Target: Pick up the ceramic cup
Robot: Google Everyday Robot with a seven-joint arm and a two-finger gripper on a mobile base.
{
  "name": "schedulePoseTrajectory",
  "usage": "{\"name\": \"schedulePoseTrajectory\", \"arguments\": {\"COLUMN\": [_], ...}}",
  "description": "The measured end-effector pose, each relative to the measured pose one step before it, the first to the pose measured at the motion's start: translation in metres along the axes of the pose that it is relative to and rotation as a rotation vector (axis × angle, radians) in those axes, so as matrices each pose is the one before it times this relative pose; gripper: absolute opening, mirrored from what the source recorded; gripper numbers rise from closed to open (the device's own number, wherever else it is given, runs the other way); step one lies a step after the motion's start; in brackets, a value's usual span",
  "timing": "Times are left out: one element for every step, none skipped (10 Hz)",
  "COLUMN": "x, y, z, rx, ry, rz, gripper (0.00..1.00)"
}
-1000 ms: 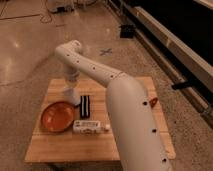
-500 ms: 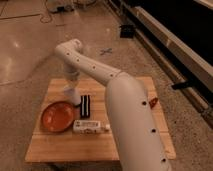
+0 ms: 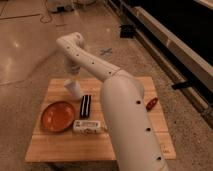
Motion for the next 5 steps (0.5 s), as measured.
{"name": "schedulePoseTrajectory", "arguments": {"x": [-0.00045, 0.00033, 0.00033, -0.00018, -0.00038], "y": [-0.0005, -0.00086, -0.00073, -0.00064, 0.00006], "z": [-0.0004, -0.00314, -0.00486, -0.00417, -0.00351], "rx": [-0.00078, 0.00228, 0.003, 0.00313, 0.00217], "ry": [-0.00202, -0.00048, 0.00016, -0.00003, -0.00013], "rz": [-0.00733, -0.00748, -0.00618, -0.00512, -0.00468], "gripper": [0.0, 0.0, 0.0, 0.0, 0.0]}}
